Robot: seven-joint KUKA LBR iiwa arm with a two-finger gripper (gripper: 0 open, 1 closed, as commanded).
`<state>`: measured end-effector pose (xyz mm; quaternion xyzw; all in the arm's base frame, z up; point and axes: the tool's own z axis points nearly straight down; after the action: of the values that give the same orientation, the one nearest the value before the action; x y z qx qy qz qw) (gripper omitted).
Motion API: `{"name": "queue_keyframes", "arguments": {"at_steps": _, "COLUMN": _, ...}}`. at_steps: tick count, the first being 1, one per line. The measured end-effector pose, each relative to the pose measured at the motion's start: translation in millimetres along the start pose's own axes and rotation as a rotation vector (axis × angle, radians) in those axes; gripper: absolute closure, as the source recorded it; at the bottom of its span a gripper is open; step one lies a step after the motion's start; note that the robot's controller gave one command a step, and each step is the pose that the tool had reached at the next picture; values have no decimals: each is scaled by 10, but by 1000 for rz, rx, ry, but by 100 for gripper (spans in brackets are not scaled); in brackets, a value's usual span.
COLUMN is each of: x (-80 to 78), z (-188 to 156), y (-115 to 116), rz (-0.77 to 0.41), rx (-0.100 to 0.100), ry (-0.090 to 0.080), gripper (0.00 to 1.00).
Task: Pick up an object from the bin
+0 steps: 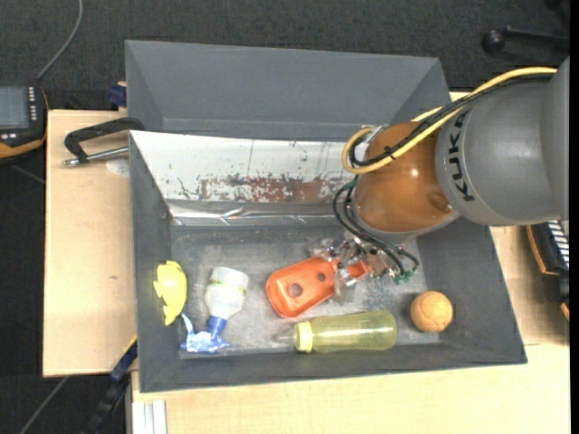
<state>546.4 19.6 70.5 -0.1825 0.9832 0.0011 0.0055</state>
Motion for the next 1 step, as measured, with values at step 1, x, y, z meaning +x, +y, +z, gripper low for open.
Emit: {"name": "queue_keyframes", "arguments": {"at_steps": 1, "x": 0, "z": 0, "y": 0, "rz": 0, "rx": 0, "ry": 0, "gripper": 100}}
